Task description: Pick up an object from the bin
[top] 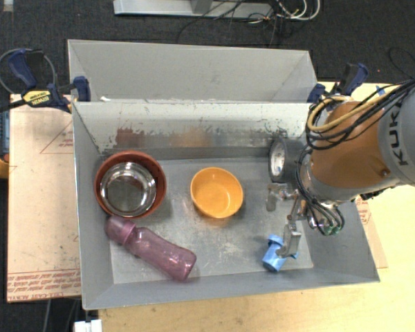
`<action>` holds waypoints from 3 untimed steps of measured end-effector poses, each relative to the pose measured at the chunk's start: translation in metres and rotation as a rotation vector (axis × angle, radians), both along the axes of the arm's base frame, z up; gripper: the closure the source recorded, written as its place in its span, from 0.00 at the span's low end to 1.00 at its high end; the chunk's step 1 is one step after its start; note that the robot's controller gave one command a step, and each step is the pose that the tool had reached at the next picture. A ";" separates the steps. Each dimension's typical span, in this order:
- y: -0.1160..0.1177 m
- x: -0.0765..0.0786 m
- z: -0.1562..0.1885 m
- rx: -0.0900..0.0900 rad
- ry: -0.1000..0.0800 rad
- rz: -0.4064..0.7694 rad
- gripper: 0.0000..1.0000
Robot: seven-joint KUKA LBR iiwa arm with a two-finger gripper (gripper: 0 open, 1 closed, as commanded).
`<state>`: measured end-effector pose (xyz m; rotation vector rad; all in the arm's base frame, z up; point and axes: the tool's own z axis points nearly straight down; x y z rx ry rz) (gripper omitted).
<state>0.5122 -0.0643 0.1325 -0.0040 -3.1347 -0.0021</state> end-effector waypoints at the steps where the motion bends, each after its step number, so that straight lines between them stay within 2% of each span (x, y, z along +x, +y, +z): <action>1: 0.000 0.002 0.004 -0.001 -0.008 0.004 0.00; 2: 0.005 -0.025 -0.060 0.000 -0.023 0.132 0.00; 3: 0.011 -0.030 -0.023 -0.001 -0.019 0.218 0.00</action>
Offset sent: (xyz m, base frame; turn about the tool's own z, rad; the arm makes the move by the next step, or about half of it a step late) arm -0.0303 0.0036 -0.0625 -0.1345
